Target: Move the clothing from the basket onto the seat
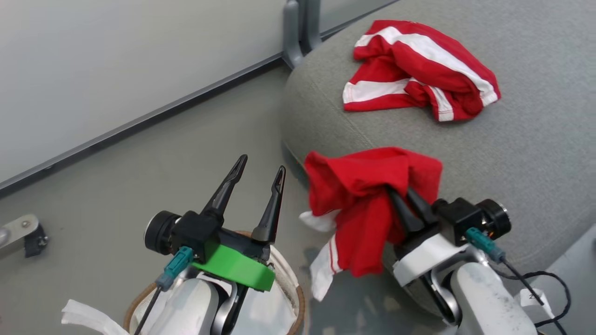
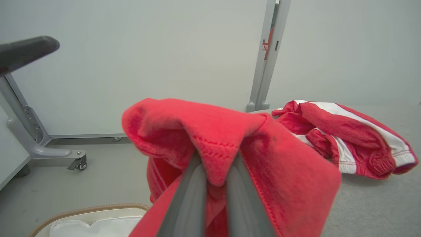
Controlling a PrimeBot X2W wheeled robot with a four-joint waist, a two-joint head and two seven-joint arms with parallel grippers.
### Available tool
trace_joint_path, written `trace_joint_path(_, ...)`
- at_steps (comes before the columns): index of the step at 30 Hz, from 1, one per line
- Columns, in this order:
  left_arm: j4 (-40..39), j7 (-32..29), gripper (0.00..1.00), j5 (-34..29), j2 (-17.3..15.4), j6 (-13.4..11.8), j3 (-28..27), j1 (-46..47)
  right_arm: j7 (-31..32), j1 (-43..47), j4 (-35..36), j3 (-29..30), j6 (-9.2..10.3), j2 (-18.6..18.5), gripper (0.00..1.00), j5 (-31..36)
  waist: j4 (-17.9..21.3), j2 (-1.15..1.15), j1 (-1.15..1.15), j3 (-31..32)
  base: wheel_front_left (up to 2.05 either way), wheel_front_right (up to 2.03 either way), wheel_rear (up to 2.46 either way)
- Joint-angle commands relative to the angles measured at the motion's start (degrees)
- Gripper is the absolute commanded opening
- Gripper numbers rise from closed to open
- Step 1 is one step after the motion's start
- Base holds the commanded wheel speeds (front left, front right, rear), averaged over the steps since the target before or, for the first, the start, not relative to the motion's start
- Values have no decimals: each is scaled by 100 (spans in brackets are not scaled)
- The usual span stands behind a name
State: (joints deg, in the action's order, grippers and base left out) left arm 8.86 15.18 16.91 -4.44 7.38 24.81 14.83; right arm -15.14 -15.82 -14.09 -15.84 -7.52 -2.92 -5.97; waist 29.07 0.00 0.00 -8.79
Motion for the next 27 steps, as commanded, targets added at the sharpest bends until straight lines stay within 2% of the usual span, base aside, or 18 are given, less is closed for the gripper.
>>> trace_joint_path(1, 44, -5, 100, 7, -71, 17, 43, 105, -1, -10, 88, 125, 7, 0, 0, 94, 223, 0, 0, -178, 0, 0, 0)
trace_joint_path(7, 116, -5, 100, 37, -189, 17, 135, 176, -1, -589, 348, 735, 6, -26, 0, 513, 249, 0, 0, -454, 0, 0, 0)
trace_joint_path(11, 119, -6, 100, 24, -299, 17, 155, 207, -1, -1318, 376, 931, 7, -383, 0, 749, 254, 0, 0, -684, 0, 0, 0)
trace_joint_path(13, 102, -5, 100, 8, -363, 17, 137, 205, -1, -1726, 258, 955, 6, -682, 0, 929, 253, 0, 0, -803, 0, 0, 0)
trace_joint_path(17, 1, -6, 100, -83, -509, 17, 126, 253, -2, -2649, -113, 1086, 7, -1203, 0, 1168, 237, 0, 0, -1115, 0, 0, 0)
trace_joint_path(21, -99, -5, 100, -143, -616, 17, 202, 404, -1, -3405, -540, 1444, 7, -1615, 0, 1461, 19, 0, 0, -1501, 0, 0, 0)
trace_joint_path(25, -222, -6, 100, -140, -740, 17, 308, 607, 0, -4006, -1147, 2037, 7, -1975, 0, 1786, -220, 0, 0, -1925, 0, 0, 0)
trace_joint_path(27, -269, -6, 100, -131, -814, 17, 415, 736, 4, -4223, -1546, 2392, 7, -2033, 0, 1972, -364, 0, 0, -2147, 0, 0, 0)
